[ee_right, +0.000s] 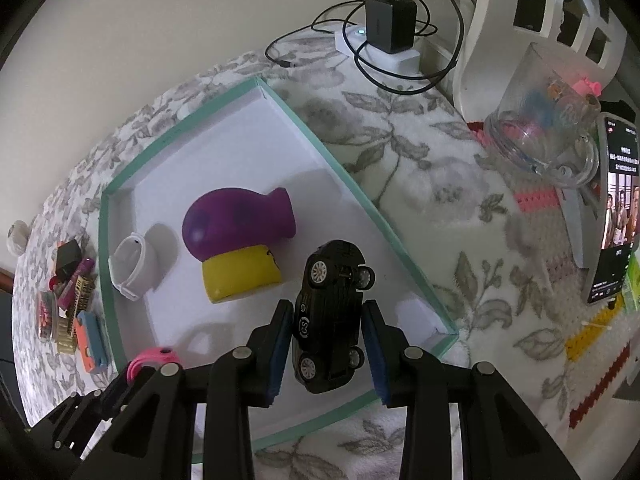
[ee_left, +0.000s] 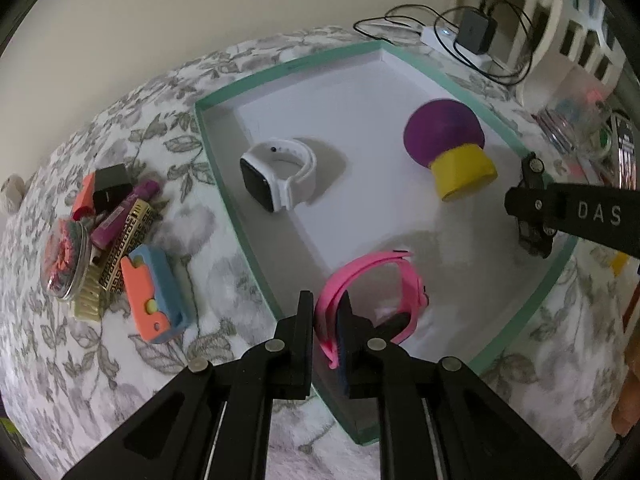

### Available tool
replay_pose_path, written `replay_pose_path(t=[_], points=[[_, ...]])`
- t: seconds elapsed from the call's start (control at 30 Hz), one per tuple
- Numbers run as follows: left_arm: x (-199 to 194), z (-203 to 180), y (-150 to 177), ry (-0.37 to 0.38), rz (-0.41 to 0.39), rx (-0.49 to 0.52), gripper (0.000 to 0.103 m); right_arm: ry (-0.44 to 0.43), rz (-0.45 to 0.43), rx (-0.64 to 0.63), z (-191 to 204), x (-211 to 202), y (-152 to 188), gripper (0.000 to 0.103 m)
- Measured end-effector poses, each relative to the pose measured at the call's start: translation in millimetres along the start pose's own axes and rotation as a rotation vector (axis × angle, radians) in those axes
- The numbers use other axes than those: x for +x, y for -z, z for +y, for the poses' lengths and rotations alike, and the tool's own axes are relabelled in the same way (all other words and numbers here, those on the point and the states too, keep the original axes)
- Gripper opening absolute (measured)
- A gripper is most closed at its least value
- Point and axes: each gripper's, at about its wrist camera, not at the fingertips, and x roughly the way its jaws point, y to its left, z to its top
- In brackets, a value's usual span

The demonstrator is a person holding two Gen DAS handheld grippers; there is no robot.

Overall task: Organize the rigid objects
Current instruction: 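Carry the band with the left tool while the right tool carries the car, both releasing into the tray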

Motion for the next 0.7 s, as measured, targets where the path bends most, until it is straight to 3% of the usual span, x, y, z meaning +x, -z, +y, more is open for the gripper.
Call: replay_pose_path(t=[0.13, 0.3, 0.7], points=[[4.9, -3.6, 2.8, 0.022, 0.025, 0.024, 0.012, 0.002, 0.007, -0.002, 0.7, 1.9, 0.4, 0.037], [7.2, -3.9, 3.8, -0.011, 0.034, 0.046, 0.012, 0.007, 0.008, -0.005, 0.9, 1.7, -0.3, 0.038], [11.3, 28.9, 3.4, 0.01, 0.064, -0.085, 0.012, 0.013, 0.016, -0.064, 12.7, 2.6, -0.6, 0.038]])
